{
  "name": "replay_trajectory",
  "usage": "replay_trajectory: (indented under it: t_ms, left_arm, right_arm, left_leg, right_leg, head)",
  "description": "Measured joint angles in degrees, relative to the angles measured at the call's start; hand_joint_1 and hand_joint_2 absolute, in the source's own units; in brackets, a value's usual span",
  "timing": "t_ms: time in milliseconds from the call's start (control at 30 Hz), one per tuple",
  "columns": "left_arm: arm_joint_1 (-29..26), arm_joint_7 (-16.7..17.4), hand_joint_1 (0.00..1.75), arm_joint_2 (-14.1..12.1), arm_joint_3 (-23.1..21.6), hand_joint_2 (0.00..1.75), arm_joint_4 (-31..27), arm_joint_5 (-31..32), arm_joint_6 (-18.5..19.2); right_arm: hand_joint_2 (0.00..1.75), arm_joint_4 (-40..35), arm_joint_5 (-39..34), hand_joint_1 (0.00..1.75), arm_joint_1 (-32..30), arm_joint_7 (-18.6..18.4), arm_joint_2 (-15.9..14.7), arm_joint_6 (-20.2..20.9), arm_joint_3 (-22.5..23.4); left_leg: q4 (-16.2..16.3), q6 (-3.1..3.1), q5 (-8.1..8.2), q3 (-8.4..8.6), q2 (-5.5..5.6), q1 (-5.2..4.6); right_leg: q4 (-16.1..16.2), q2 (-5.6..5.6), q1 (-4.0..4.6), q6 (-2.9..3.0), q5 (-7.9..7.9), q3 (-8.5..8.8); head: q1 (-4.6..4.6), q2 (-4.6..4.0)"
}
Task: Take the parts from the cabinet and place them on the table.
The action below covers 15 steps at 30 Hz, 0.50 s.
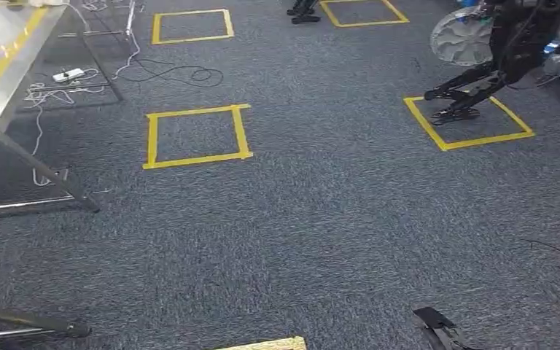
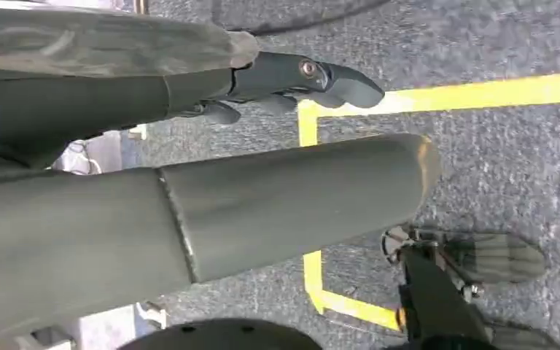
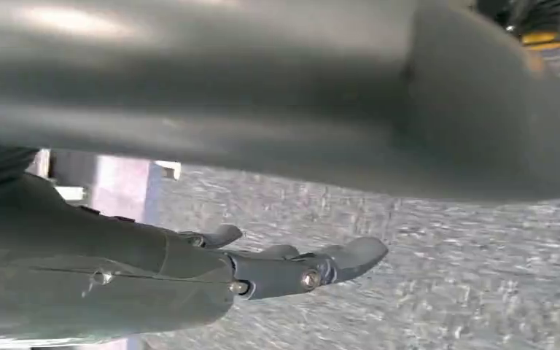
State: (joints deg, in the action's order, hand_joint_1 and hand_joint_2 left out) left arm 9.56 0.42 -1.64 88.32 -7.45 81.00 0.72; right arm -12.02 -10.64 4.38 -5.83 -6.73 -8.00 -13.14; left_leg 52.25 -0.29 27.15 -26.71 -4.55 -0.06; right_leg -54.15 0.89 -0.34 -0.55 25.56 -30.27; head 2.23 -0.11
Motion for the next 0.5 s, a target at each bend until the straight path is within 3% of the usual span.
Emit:
replay_trajectory:
  t_ms: [33,67,100,167,200,233,267,333,367,400,500]
  left_arm:
    - [-0.02,0.20,0.00,0.00,0.00,0.00,0.00,0.17,0.02]
    - [-0.01,0.20,0.00,0.04,0.00,0.00,0.00,0.28,0.07]
    - [-0.02,0.24,0.00,0.04,0.00,0.00,0.00,0.35,0.09]
    - [-0.16,0.37,0.00,-0.02,0.00,0.00,0.00,0.44,0.09]
    - [-0.28,0.39,0.00,-0.02,0.00,0.00,0.00,0.50,0.09]
    - [-0.37,0.44,0.00,-0.02,0.00,0.00,0.00,0.50,0.09]
    - [-0.46,0.52,0.00,0.00,0.00,0.00,0.00,0.52,0.09]
    - [-0.39,0.52,0.00,-0.02,0.00,0.00,0.00,0.52,0.09]
    - [-0.36,0.52,0.00,-0.11,0.00,0.00,0.00,0.52,0.09]
    - [-0.32,0.52,0.00,-0.24,-0.02,0.00,0.00,0.52,0.09]
    - [-0.12,0.72,0.00,-0.33,-0.02,0.00,0.00,0.46,0.09]
  right_arm:
    - [0.00,0.02,-0.02,0.00,-0.03,-0.17,0.02,-0.04,0.00]
    - [0.00,0.07,-0.09,0.00,-0.06,-0.26,0.02,-0.09,0.00]
    - [0.00,0.09,-0.28,0.00,-0.03,-0.31,0.02,-0.15,0.02]
    - [0.00,0.09,-0.70,0.00,-0.05,-0.33,0.15,-0.15,0.02]
    - [0.00,0.17,-0.78,0.00,-0.08,-0.42,0.24,-0.17,0.02]
    - [0.00,0.22,-0.79,0.00,-0.08,-0.50,0.30,-0.18,0.02]
    - [0.00,0.24,-0.79,0.00,-0.08,-0.59,0.33,-0.26,0.02]
    - [0.00,0.26,-0.66,0.00,-0.07,-0.61,0.37,-0.35,0.02]
    - [0.00,0.26,-0.66,0.00,-0.08,-0.61,0.41,-0.42,0.02]
    - [0.00,0.26,-0.64,0.00,-0.01,-0.59,0.59,-0.42,0.02]
    - [0.00,0.31,-0.59,0.00,-0.20,-0.50,0.66,-0.48,0.00]
  left_leg:
    - [0.48,-0.50,0.61,-0.06,0.51,0.19]
    - [2.96,-0.69,2.42,-1.11,2.38,0.34]
    - [7.61,-0.80,5.10,-3.36,3.46,0.37]
    - [18.67,-0.86,9.69,-8.87,4.19,0.32]
    - [21.86,-0.80,10.18,-10.68,4.22,0.31]
    - [22.02,-0.70,9.51,-11.00,4.22,0.31]
    - [18.89,-0.43,6.99,-9.82,4.24,0.29]
    - [7.78,0.21,1.11,-4.82,4.81,0.26]
    - [2.88,0.63,-0.89,-2.52,6.43,0.25]
    - [0.84,0.76,-0.73,-2.01,7.22,0.03]
    - [1.04,0.88,-0.81,-2.10,6.14,-0.15]
  right_leg:
    - [0.32,-0.32,-0.34,0.46,-0.29,0.20]
    - [0.32,-0.67,-0.30,0.67,-0.34,0.14]
    - [0.32,-0.89,-0.28,0.97,-0.42,0.00]
    - [0.31,-1.64,-0.09,1.21,-0.40,-0.18]
    - [0.30,-2.15,-0.01,1.24,-0.41,-0.18]
    - [0.29,-2.55,0.00,1.24,-0.42,-0.14]
    - [0.29,-3.24,0.02,1.24,-0.42,-0.04]
    - [0.27,-4.37,0.02,1.20,-0.40,0.25]
    - [0.28,-4.76,-0.05,1.16,-0.38,0.22]
    - [-0.15,-5.10,0.45,0.86,-0.23,0.03]
    - [0.16,-6.05,0.00,0.01,-0.51,-0.24]
  head:
    - [0.07,0.00]
    - [-0.33,0.00]
    - [-0.83,0.00]
    - [-1.14,0.00]
    - [-1.22,0.00]
    - [-1.25,0.00]
    - [-1.33,0.00]
    - [-1.42,0.00]
    - [-1.51,0.00]
    - [-1.70,0.00]
    - [-1.51,0.00]
